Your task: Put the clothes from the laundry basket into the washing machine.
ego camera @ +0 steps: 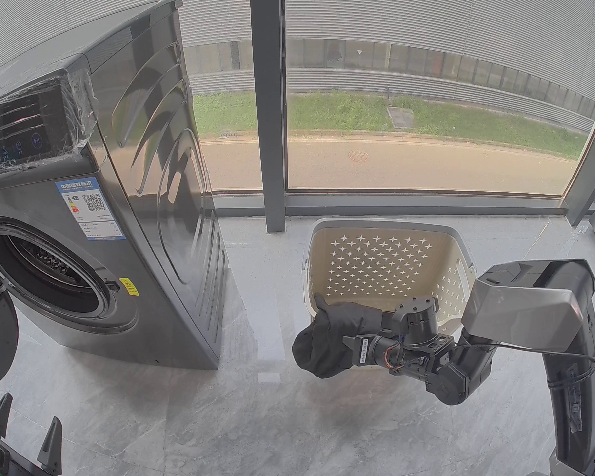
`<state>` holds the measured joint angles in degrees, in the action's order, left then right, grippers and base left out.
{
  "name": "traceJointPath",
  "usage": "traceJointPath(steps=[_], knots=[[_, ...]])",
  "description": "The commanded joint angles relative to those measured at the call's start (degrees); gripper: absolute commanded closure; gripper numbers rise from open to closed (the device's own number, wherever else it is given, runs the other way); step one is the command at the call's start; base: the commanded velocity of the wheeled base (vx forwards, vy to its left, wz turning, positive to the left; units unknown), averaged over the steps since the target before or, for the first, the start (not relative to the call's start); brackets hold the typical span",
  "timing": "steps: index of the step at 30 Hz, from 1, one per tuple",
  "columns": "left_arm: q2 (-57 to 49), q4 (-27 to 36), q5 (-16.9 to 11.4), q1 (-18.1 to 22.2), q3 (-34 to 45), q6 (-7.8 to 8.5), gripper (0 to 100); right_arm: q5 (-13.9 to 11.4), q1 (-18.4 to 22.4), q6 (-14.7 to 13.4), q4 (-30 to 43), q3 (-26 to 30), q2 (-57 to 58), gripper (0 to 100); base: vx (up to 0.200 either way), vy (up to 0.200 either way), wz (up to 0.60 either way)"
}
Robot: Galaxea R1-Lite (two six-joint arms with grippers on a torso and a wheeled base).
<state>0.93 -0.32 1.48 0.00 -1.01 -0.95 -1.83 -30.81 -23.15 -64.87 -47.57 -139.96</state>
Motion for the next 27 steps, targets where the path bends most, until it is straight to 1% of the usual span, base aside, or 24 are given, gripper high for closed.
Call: traceJointPath(steps=[1, 4, 7, 10, 12, 14, 16, 17, 20, 21, 22, 23, 27], knots=[[-0.66, 0.05, 0.11, 0.0, 0.92, -0.1, 0, -0.11, -0.22, 0.12, 0.0, 0.81, 0.65, 100, 0.0, 0.0, 0.0], [-0.66, 0.05, 0.11, 0.0, 0.92, -0.1, 0, -0.11, -0.31, 0.12, -0.09, 1.34, 0.92, 100, 0.0, 0.0, 0.0], [-0.66, -0.03, 0.11, 0.0, 0.92, -0.1, 0, -0.02, -0.22, 0.56, -2.46, 3.1, 1.18, 100, 0.0, 0.0, 0.0], [-0.66, 0.05, 0.11, 0.0, 0.92, -0.02, 0, -0.02, 0.04, 2.41, -5.18, 6.7, 3.91, 100, 0.0, 0.0, 0.0], [-0.66, -0.03, 0.02, 0.09, 0.92, -0.02, 0, -0.11, 0.22, 3.46, -5.27, 9.25, 5.84, 100, 0.0, 0.0, 0.0], [-0.66, 0.05, 0.02, 0.0, 0.92, -0.02, 0, -0.11, 1.1, 4.08, -5.53, 10.57, 6.98, 100, 0.0, 0.0, 0.0], [-0.66, -0.03, 0.02, 0.09, 0.92, 0.07, 0, -0.11, 2.07, 5.13, -5.62, 11.27, 7.68, 100, 0.0, 0.0, 0.0], [-0.66, 0.05, 0.02, 0.0, 0.92, 0.07, 0, -0.11, 2.07, 5.22, -5.71, 11.27, 7.68, 100, 0.0, 0.0, 0.0], [-0.75, 0.05, 0.02, 0.0, 0.92, 0.07, 0, -0.46, 2.59, 7.33, -7.03, 11.01, 6.98, 100, 0.0, 0.0, 0.0], [-0.75, 0.05, 0.02, 0.09, 0.92, 0.07, 0, -0.46, 2.59, 7.51, -7.2, 10.83, 6.98, 0, 0.0, 0.0, 0.0], [-0.75, 0.05, 0.02, 0.09, 0.92, 0.07, 0, -0.46, 2.59, 7.51, -7.2, 10.83, 6.98, 0, 0.0, 0.0, 0.0], [-0.75, 0.05, 0.02, 0.09, 0.92, 0.07, 0, -1.07, 2.42, 8.56, -9.23, 10.48, 6.72, 0, 0.0, 0.0, 0.0], [-0.75, 0.05, 0.02, 0.09, 0.92, 0.07, 0, -3.18, 2.42, 10.05, -9.49, 9.25, 5.14, 0, 0.0, 0.0, 0.0]])
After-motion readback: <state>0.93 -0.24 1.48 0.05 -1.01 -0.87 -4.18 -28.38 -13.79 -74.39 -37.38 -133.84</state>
